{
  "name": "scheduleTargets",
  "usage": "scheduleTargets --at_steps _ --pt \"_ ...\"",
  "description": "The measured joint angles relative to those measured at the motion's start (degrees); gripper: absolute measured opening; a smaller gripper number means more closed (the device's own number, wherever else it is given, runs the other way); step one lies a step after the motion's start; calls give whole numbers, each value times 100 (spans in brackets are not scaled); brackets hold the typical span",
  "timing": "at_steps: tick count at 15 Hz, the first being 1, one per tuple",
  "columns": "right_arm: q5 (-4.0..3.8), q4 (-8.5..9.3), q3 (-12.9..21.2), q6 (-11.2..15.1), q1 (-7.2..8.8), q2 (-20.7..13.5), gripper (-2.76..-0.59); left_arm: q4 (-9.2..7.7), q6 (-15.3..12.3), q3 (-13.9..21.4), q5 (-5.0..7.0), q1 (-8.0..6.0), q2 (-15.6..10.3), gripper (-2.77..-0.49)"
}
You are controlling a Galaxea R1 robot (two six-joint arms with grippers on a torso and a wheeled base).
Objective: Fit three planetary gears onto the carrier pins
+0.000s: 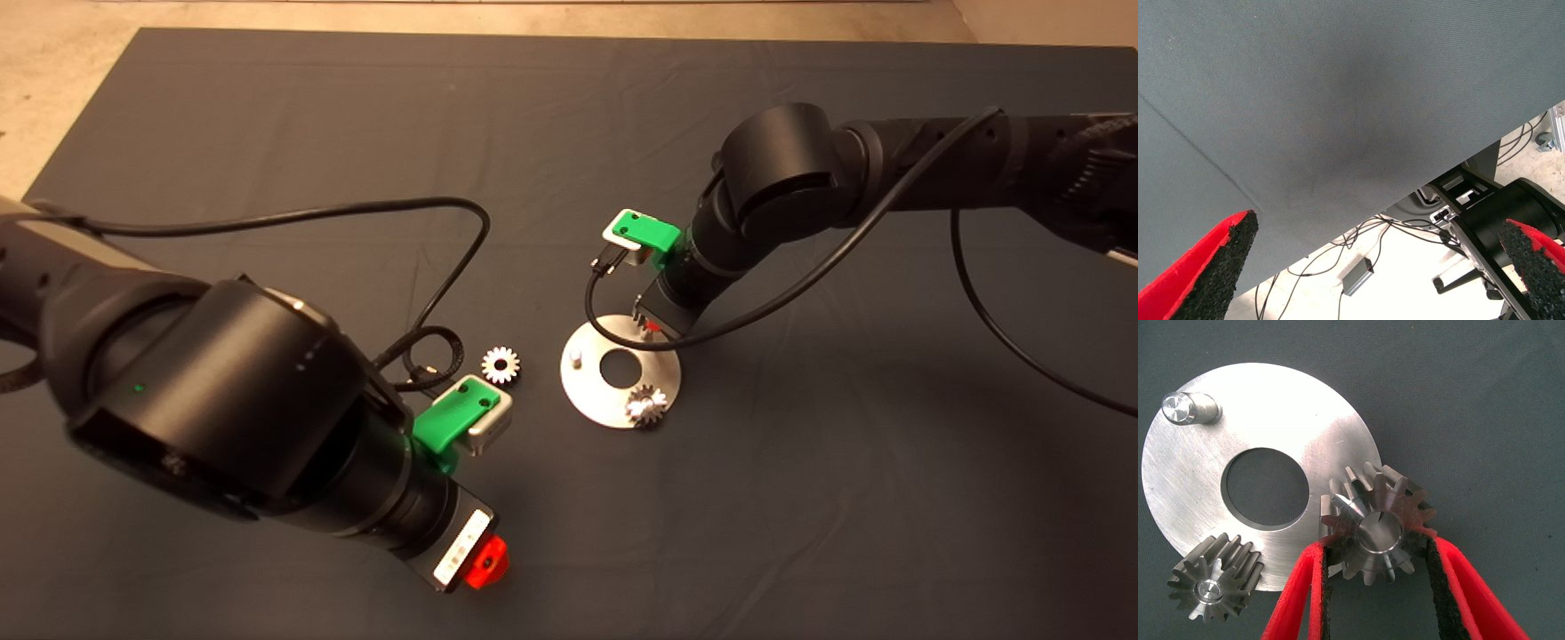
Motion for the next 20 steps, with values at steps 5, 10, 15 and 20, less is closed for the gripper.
scheduleTargets --at_steps 5,10,15,20 --pt "0 -53 0 -118 -15 -1 -255 0 0 0 0 0 1 -62" --pt "-22 -223 -2 -129 -215 -4 -255 0 0 0 0 0 -27 -62" --pt "-46 -269 0 -130 -222 -4 -255 0 0 0 0 0 -72 -62" --pt "-182 -381 28 -129 -243 -4 -255 -1 0 0 -2 0 -94 -62"
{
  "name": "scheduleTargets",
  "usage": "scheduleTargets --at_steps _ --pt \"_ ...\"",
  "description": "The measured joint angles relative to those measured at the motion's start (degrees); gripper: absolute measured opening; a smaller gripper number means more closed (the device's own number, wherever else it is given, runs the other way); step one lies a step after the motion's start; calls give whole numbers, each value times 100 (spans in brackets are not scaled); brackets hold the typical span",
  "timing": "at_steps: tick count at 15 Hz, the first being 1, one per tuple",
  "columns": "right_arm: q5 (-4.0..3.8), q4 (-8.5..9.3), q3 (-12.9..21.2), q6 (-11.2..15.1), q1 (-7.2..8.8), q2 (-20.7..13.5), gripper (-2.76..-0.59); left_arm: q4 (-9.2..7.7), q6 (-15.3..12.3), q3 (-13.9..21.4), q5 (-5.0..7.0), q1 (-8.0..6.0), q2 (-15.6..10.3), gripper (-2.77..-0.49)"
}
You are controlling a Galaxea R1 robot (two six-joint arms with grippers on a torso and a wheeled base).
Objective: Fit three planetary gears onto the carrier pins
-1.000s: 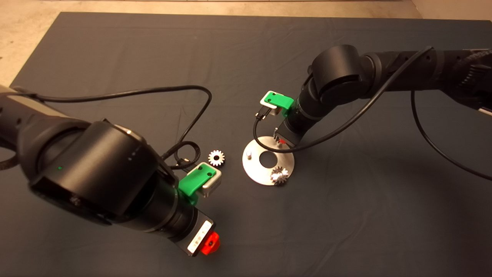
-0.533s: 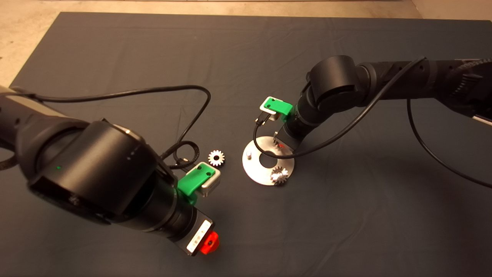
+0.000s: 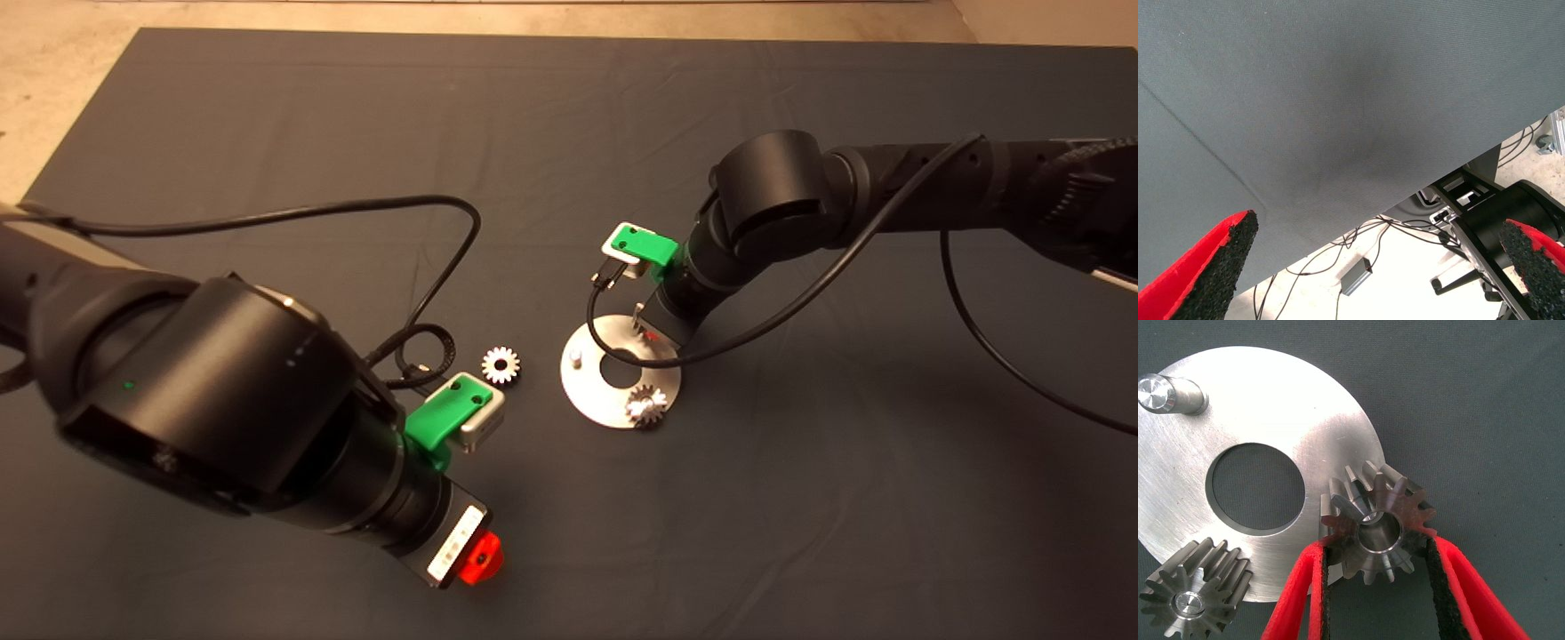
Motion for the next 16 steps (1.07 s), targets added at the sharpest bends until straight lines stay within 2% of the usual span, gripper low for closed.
scheduleTargets --at_steps 16 --pt "-40 -99 57 0 -128 2 -255 1 0 0 2 0 -17 -62"
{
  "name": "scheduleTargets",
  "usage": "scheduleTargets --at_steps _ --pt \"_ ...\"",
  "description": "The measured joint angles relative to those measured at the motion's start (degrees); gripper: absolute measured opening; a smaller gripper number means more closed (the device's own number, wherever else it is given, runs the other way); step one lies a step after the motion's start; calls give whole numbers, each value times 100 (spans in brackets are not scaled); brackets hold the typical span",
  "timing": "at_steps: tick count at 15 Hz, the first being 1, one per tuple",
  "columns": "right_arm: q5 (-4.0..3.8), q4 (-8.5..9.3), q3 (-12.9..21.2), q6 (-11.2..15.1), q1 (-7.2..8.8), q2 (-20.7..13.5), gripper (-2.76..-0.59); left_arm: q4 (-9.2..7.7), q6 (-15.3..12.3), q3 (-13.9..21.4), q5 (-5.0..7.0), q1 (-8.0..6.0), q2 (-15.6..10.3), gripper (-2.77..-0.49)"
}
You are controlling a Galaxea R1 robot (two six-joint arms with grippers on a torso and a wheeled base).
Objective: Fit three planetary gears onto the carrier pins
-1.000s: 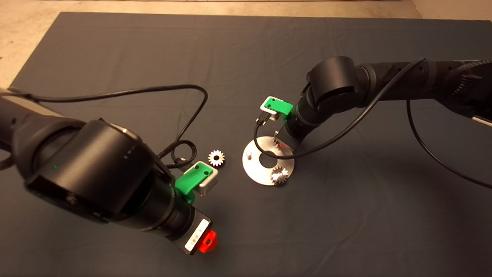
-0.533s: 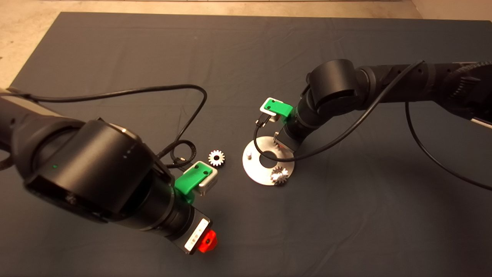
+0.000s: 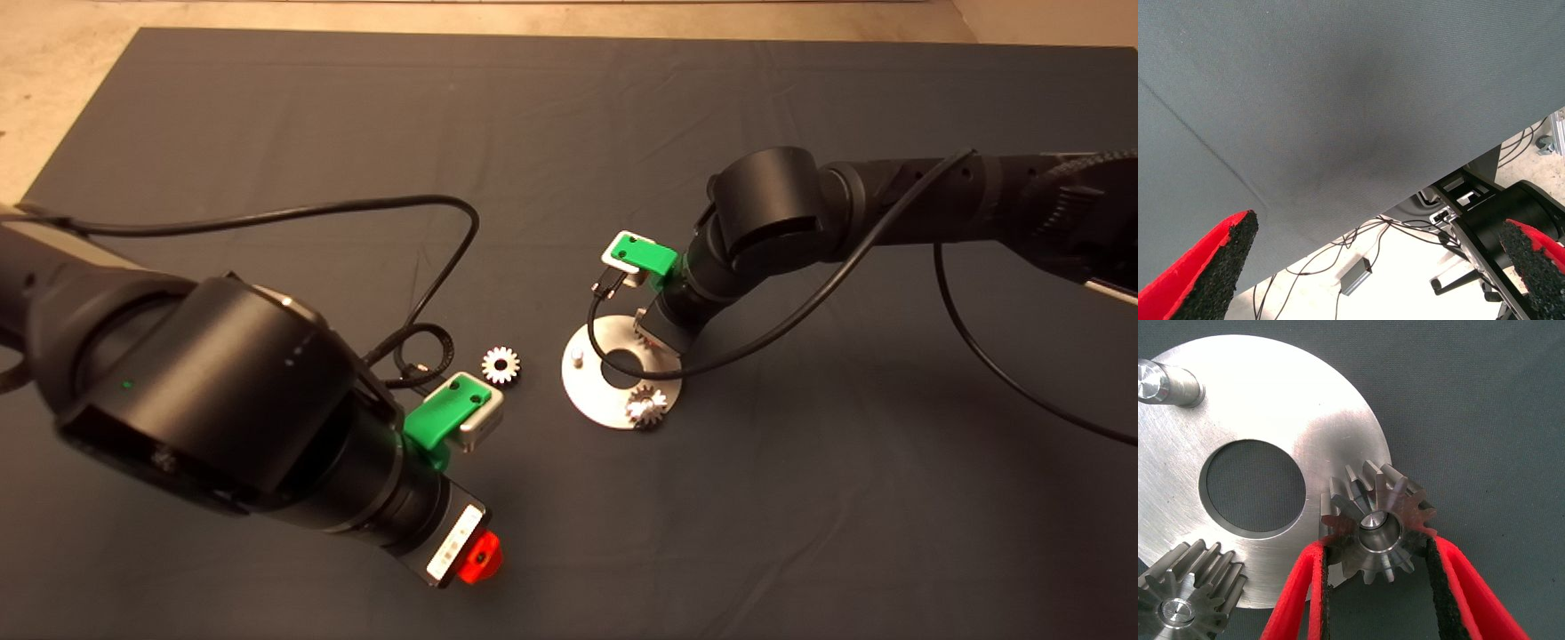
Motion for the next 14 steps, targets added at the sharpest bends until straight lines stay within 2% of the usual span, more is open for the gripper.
scheduleTargets --at_steps 14 --pt "-28 -18 0 -1 -30 0 -254 -2 0 0 0 0 1 -62"
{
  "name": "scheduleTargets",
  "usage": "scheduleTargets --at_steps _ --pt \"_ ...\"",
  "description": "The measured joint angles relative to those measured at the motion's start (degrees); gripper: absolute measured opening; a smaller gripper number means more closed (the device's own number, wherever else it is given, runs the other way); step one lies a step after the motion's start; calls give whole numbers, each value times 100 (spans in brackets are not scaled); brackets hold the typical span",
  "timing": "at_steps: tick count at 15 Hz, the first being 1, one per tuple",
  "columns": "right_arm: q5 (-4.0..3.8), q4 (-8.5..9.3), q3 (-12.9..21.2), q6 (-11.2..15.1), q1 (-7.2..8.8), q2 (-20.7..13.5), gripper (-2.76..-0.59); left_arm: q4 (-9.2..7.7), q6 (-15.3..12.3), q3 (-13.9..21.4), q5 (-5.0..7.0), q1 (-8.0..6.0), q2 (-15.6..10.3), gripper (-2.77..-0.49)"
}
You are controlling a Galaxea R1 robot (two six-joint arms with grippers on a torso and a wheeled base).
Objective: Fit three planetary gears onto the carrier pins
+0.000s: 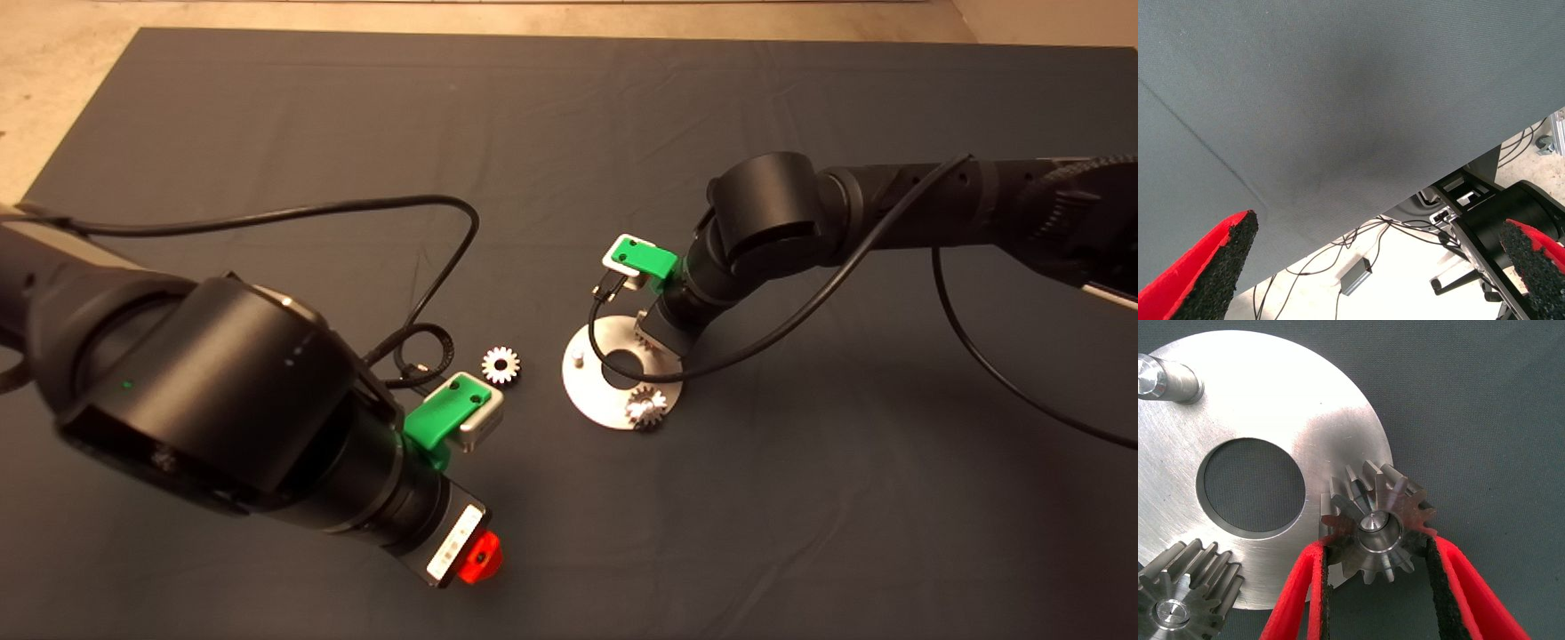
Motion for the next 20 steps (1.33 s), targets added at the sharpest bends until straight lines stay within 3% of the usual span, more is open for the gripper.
scheduleTargets --at_steps 11,20 --pt "-23 0 0 -27 0 15 -237 0 0 0 -2 0 -26 -62" --pt "-20 2 0 -40 4 15 -175 2 0 0 0 0 -28 -62"
